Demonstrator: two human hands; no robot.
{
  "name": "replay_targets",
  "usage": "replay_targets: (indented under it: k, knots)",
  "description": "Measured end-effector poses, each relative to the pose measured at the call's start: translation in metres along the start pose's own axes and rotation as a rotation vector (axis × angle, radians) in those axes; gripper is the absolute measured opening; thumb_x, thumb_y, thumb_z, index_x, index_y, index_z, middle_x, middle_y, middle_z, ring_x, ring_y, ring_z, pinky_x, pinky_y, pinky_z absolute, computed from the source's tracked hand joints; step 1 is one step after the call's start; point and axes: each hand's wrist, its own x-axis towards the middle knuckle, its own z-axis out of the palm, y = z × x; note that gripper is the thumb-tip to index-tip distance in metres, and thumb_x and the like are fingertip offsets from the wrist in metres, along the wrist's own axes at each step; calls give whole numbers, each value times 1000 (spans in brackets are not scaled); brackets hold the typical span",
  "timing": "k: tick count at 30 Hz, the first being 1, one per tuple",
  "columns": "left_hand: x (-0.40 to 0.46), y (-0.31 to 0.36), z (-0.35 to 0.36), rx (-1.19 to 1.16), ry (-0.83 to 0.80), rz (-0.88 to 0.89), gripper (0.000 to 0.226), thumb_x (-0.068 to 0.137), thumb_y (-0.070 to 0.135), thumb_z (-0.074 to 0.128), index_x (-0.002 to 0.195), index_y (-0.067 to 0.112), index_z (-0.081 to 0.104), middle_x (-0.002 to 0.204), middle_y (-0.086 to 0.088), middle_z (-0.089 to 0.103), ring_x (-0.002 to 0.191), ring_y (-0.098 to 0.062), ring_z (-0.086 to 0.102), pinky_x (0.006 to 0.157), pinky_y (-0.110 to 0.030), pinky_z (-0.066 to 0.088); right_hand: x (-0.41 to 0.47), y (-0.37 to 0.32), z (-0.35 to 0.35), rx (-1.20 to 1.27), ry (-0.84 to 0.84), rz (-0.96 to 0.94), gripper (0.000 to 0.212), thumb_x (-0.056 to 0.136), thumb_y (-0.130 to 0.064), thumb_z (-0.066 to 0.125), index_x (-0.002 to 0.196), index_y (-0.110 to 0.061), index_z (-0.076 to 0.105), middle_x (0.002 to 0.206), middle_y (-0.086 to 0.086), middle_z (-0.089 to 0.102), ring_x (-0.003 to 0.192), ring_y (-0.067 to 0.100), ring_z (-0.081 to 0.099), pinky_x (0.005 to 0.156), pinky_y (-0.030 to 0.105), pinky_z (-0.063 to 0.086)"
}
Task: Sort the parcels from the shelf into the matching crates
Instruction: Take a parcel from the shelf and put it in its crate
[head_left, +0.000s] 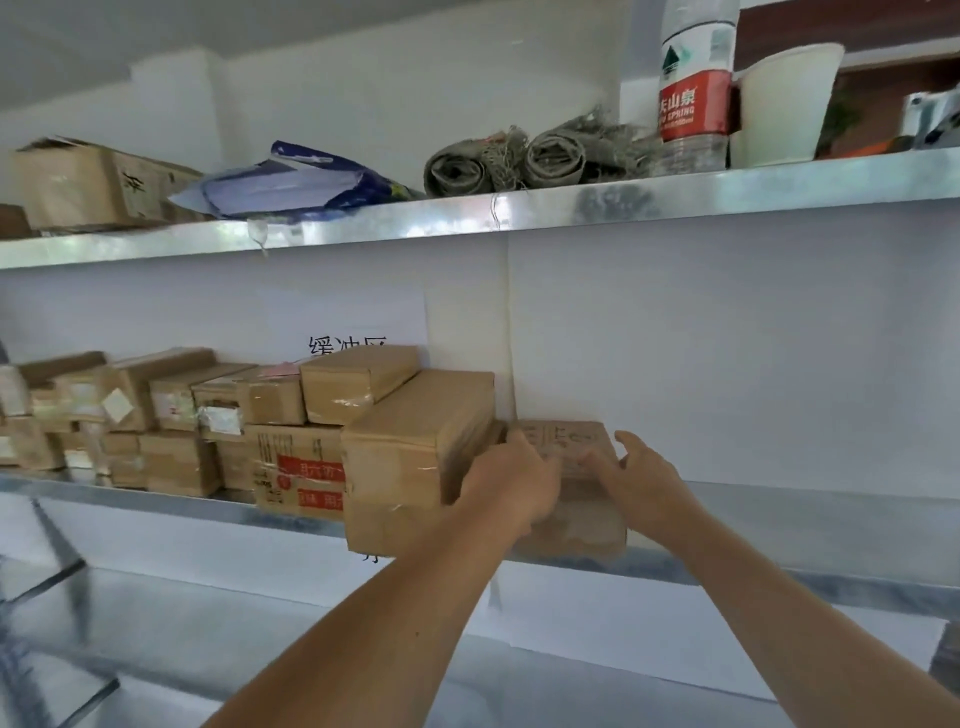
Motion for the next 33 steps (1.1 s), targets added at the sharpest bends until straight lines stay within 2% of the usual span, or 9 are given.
replay_targets:
  k: [5,8,10,14,19,22,26,29,33]
  knots:
    - [6,14,2,179,-26,-47,68,106,63,27,120,11,70,105,-12,76,92,-30,74,88,-45,60,20,17,-13,22,-77,183,52,100,-47,59,134,-9,50,105,4,62,90,24,69,76,45,64]
    - [5,17,6,220,-35,-45,69,107,62,25,115,12,71,108,-10,74,90,-26,70,80,-38,55,19,25,-19,114,-137,230,39,99,-45,58,117,-11,67,97,5,76,85,25,75,77,46,66]
    - [-2,17,8,211,17,-20,64,108,59,28,106,11,69,92,-4,68,80,-21,61,68,-34,47,9,26,-24,161,-138,210,30,100,-39,59,119,-19,69,100,3,77,87,24,76,77,45,66]
    - [-23,11,10,11,97,23,36,103,47,44,112,17,62,93,2,63,84,-19,61,67,-32,44,-18,25,-39,297,-41,164,36,100,-35,64,133,-31,51,108,4,70,97,24,72,87,54,63]
    - [-46,7,-6,-480,75,92,28,101,29,39,113,17,61,107,-6,69,97,-28,67,73,-38,53,-73,4,-60,507,169,64,55,96,-77,38,121,-30,54,118,1,65,107,24,69,92,57,60]
    - [-73,14,-27,-785,-71,88,51,101,46,31,107,10,66,106,-13,76,88,-36,77,86,-54,64,-115,-11,-76,616,275,86,77,87,-87,23,124,-31,60,119,3,67,111,25,68,93,56,60]
    - [-110,19,-46,-1102,-518,-25,71,98,79,33,96,17,68,82,-13,76,68,-29,76,81,-53,63,-182,-21,-100,689,371,129,89,71,-92,28,119,-33,74,101,12,69,99,24,72,85,46,61]
    - [-147,26,-40,-1080,-665,51,62,95,81,40,110,29,70,109,-14,77,102,-31,76,89,-50,61,-236,-21,-107,580,387,146,64,79,-83,44,110,-39,77,108,6,77,105,23,74,94,46,59]
    - [-210,44,-16,-968,-487,351,24,108,55,40,130,48,48,133,4,65,119,-19,61,98,-45,56,-305,-1,-110,533,503,59,23,99,-44,62,119,-39,72,122,5,71,109,22,72,94,47,62]
